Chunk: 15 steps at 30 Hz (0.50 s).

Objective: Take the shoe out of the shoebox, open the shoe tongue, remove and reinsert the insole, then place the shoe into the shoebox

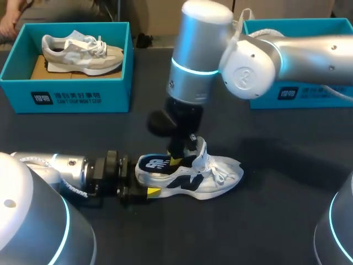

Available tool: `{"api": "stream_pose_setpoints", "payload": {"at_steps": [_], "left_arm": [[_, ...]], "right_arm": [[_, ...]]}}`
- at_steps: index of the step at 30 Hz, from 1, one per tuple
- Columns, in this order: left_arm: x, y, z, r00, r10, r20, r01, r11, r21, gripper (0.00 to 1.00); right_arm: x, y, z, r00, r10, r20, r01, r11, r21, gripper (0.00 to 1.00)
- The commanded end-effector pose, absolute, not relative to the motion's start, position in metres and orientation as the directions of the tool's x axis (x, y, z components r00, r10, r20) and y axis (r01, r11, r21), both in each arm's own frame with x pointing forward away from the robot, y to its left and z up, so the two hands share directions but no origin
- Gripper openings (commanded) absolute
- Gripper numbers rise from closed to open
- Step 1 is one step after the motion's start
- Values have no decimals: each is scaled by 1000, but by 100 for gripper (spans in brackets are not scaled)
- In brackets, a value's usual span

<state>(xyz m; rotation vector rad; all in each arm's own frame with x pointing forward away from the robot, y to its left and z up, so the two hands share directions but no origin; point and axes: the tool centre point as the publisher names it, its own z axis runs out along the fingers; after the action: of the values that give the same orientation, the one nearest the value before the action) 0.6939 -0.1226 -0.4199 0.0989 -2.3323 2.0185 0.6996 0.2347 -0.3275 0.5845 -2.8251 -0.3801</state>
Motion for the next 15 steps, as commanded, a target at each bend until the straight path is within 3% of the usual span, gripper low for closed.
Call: {"api": "stream_pose_setpoints", "payload": {"at_steps": [1, 4, 7, 12, 15], "left_arm": [[693, -124, -420, -996, -14, 84, -85, 143, -986, 0], [693, -124, -420, -996, -14, 84, -85, 143, -986, 0], [693, -124, -420, -996, -14, 84, -85, 143, -986, 0], [693, -124, -420, -996, -14, 84, -85, 143, -986, 0], [693, -124, -420, -996, -14, 84, -85, 143, -986, 0]], "right_arm": [[707, 251, -336, -878, -423, 225, -353, 889, 293, 8], [707, 252, -336, -879, -414, 237, -340, 892, 298, 30], [705, 249, -336, -893, -373, 253, -291, 906, 308, 41], [703, 243, -333, -911, -305, 278, -208, 921, 330, 35], [702, 242, -332, -914, -281, 294, -173, 923, 343, 36]]}}
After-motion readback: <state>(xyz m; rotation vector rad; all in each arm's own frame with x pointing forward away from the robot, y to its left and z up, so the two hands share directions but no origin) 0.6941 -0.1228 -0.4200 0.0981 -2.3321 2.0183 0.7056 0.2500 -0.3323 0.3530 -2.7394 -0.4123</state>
